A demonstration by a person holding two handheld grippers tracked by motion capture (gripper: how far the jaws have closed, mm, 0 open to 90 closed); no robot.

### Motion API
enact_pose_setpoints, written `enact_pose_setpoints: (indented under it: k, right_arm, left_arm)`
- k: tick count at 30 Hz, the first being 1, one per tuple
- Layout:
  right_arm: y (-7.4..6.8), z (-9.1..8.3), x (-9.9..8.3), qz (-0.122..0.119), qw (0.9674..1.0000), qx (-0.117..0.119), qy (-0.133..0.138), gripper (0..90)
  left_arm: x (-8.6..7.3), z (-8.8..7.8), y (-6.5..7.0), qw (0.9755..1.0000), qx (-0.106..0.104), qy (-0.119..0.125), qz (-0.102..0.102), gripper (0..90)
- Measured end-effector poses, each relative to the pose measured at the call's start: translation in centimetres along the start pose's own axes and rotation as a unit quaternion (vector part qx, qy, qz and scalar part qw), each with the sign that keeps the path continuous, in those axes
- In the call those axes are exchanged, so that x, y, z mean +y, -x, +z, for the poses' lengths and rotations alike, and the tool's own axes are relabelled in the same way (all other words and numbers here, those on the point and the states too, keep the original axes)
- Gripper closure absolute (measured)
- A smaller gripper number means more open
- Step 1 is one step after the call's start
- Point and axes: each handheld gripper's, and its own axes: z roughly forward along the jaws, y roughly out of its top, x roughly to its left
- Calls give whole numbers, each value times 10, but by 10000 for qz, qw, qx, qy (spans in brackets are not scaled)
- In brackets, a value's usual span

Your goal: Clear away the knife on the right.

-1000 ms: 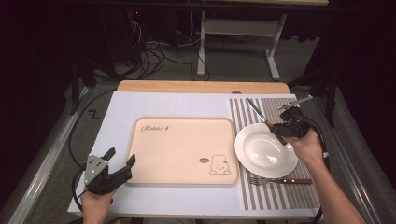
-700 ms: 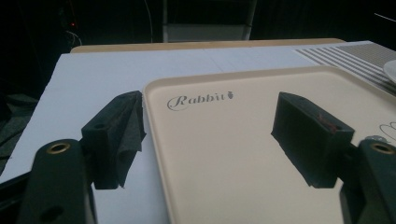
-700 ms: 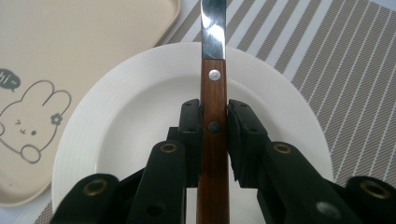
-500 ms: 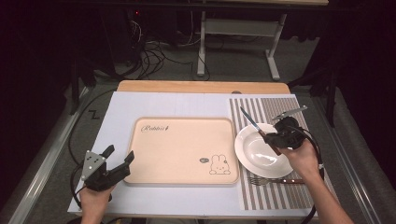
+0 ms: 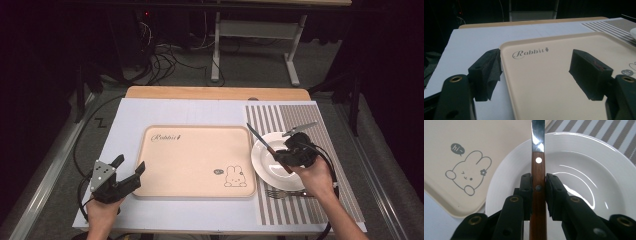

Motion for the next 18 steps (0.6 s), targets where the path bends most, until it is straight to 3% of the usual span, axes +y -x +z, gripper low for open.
enact_pose_setpoints:
  k: [18]
  right_arm:
    - [-43,20,15,-401,9985,365,-24,786]
  left_arm:
    - [-1,2,0,10000,-2,-54,-15,260]
